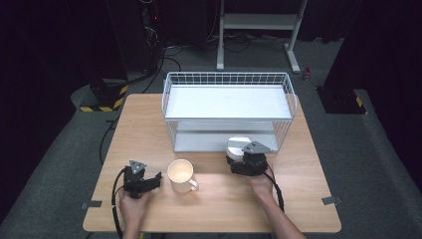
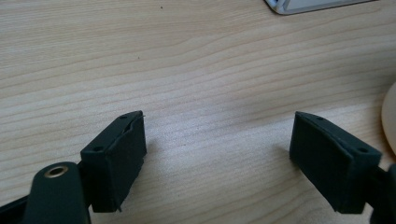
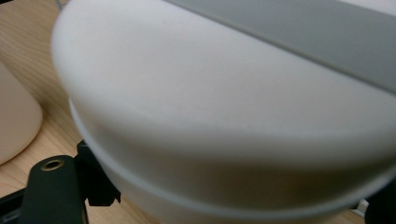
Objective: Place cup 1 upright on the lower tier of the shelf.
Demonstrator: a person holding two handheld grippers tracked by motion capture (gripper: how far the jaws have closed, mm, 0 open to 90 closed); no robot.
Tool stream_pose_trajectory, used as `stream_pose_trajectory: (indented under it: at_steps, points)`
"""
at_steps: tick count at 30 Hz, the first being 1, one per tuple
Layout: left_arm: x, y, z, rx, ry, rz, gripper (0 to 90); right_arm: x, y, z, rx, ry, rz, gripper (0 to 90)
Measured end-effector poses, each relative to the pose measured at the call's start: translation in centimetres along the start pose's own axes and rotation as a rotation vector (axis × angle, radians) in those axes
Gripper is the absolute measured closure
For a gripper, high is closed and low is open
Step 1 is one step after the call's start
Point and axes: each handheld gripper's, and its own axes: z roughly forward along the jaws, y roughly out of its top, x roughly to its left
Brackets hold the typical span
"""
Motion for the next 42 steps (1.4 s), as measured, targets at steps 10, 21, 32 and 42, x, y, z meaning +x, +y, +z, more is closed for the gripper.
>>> stream_pose_trajectory:
  at_steps: [10, 21, 32, 42]
  points:
    - [0.0, 0.0, 0.0, 0.001, 0.003, 0.0, 19.4, -2.4, 0.4, 0.4, -0.011, -0.048, 0.065, 18.4]
    - [0.0, 0.0, 0.0, 0.0, 0.002, -0.002, 19.9, -4.0, 1.3, 2.0, -0.012, -0.099, 0.106, 18.5]
    - [0.0, 0.0, 0.0, 0.0, 0.001, -0.002, 20.2, -4.7, 1.1, 3.2, 0.005, -0.13, 0.092, 18.4]
    - [0.0, 0.0, 0.0, -0.001, 0.002, -0.003, 20.2, -5.4, 1.4, 3.8, 0.002, -0.138, 0.106, 18.2]
